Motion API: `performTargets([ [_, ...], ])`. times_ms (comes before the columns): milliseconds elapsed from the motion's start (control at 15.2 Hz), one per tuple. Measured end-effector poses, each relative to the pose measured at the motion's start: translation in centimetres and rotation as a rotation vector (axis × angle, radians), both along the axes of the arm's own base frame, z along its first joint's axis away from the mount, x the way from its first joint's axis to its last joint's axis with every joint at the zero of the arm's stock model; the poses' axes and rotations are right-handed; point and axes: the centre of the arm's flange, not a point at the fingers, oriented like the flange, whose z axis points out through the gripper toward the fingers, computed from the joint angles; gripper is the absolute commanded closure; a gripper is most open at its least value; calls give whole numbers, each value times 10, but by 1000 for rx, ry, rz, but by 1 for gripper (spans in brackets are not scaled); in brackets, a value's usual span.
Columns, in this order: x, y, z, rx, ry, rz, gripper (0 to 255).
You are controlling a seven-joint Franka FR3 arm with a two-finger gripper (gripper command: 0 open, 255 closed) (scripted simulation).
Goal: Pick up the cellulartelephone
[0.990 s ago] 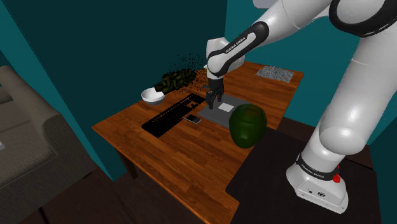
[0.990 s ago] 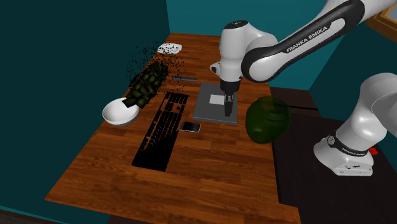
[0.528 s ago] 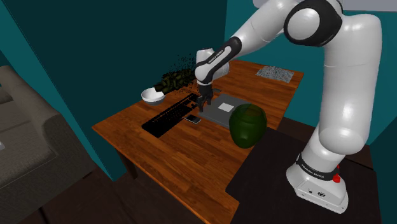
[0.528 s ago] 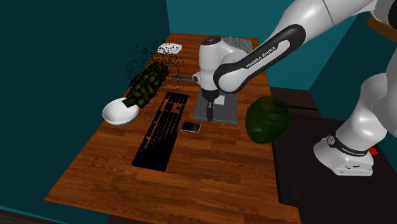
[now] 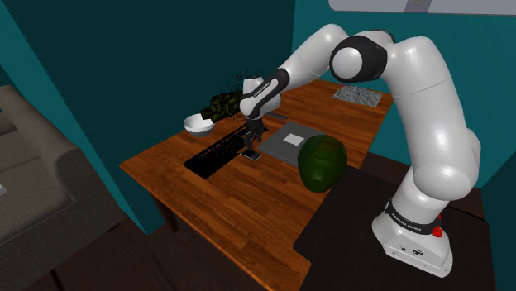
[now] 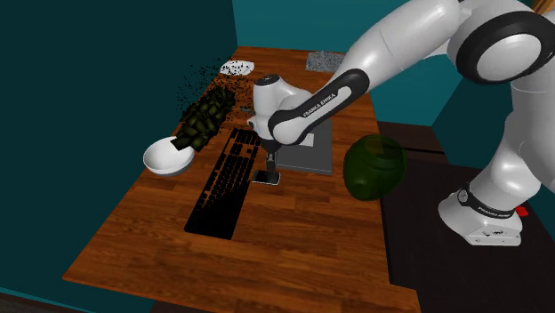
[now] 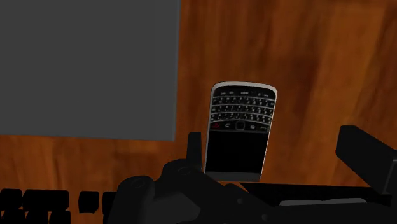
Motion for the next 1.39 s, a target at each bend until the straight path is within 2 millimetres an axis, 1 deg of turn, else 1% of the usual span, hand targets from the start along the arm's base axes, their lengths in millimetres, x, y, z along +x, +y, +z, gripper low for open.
performTargets([
  [132,19,2,-15,4,-3,12,0],
  [264,32,0,-30,6,-5,20,0],
  [396,35,-1,-43,7,-6,22,0],
  [726,36,0,-67,7,-6,23,0],
  [792,36,0,-69,7,-6,23,255],
  [1386,37,0,-70,7,-8,23,255],
])
